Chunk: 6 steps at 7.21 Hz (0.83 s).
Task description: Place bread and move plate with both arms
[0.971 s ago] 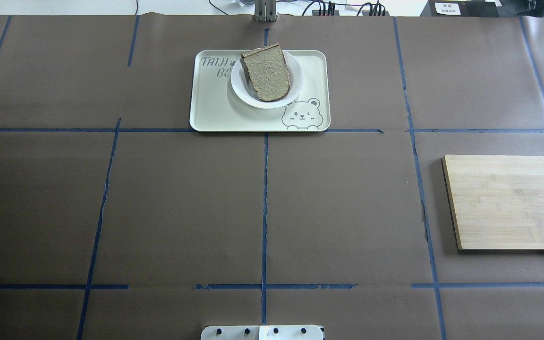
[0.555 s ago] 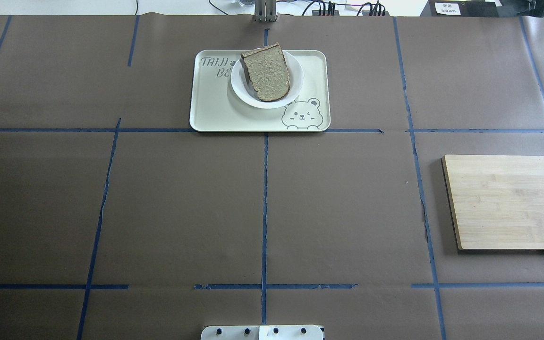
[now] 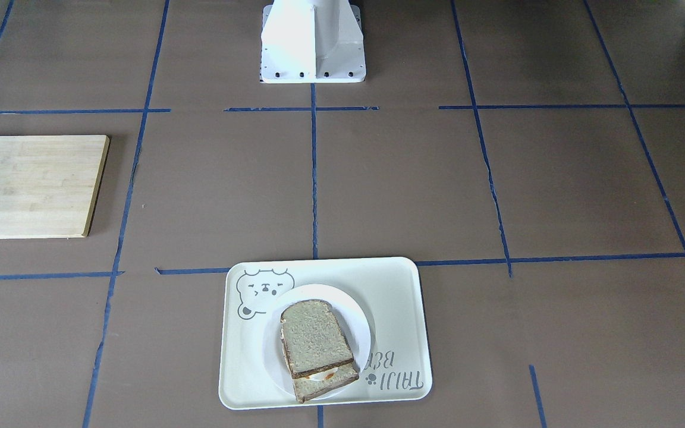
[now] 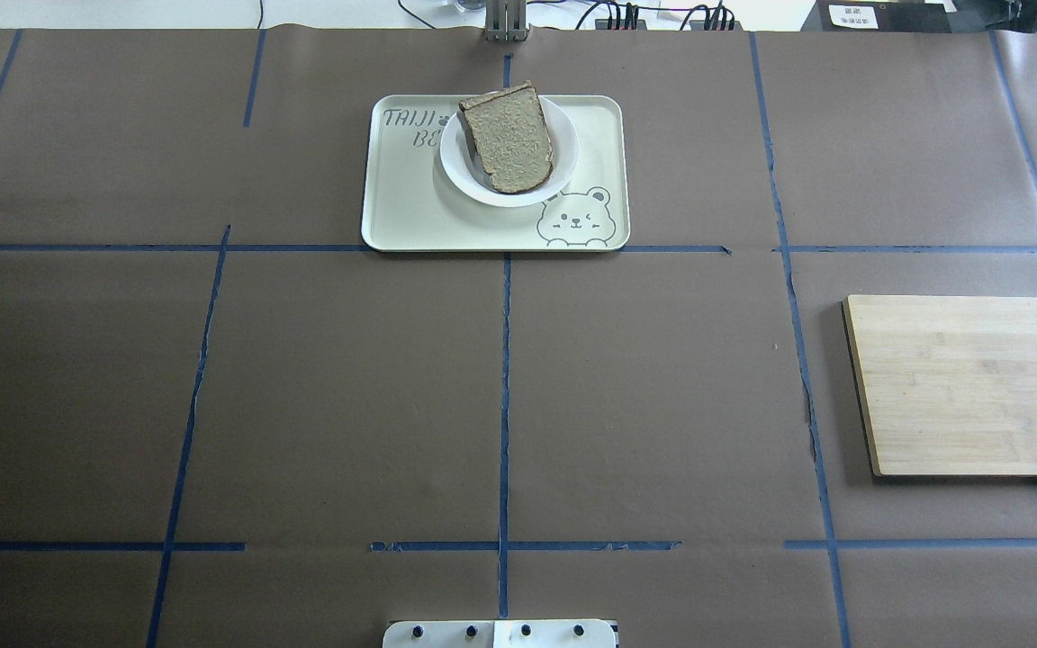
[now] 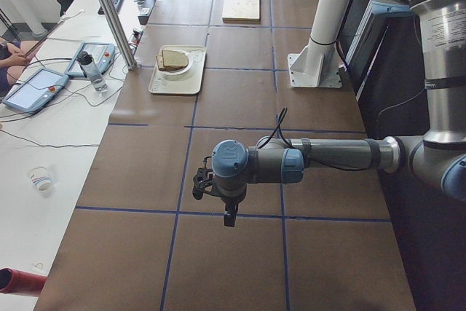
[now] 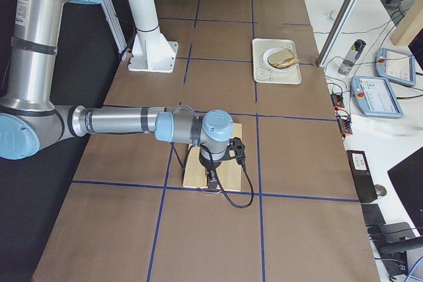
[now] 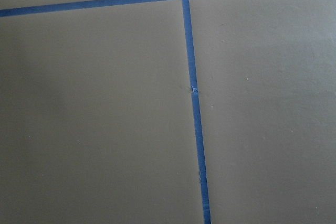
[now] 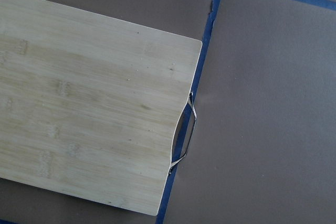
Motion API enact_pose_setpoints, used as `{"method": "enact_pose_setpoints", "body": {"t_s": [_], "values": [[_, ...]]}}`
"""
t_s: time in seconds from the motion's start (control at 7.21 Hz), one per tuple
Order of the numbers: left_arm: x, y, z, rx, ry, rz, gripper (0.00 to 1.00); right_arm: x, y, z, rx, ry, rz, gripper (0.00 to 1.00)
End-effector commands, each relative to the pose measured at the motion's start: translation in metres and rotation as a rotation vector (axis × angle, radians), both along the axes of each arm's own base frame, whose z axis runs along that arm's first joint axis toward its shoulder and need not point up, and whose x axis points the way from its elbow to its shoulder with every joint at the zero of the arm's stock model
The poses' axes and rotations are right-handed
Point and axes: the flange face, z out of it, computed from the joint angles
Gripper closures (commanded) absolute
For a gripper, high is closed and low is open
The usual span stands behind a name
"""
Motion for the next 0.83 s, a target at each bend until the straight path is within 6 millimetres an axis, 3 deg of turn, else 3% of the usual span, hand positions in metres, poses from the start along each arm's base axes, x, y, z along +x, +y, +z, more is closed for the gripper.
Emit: {"method": "enact_pose_setpoints", "body": {"t_s": [0.0,0.69], "values": [[-0.0004,0.0285,0.0025,-0.018,-0.011,0.003,0.00,-0.0011,0.0000,-0.0010,-0.001,-0.015,0.001,0.00],[0.0004,0.0245,0.0058,-0.023,-0.008,0.002,0.00,-0.0023,0.0000,-0.0022,-0.003,-0.032,0.004,0.00]]}}
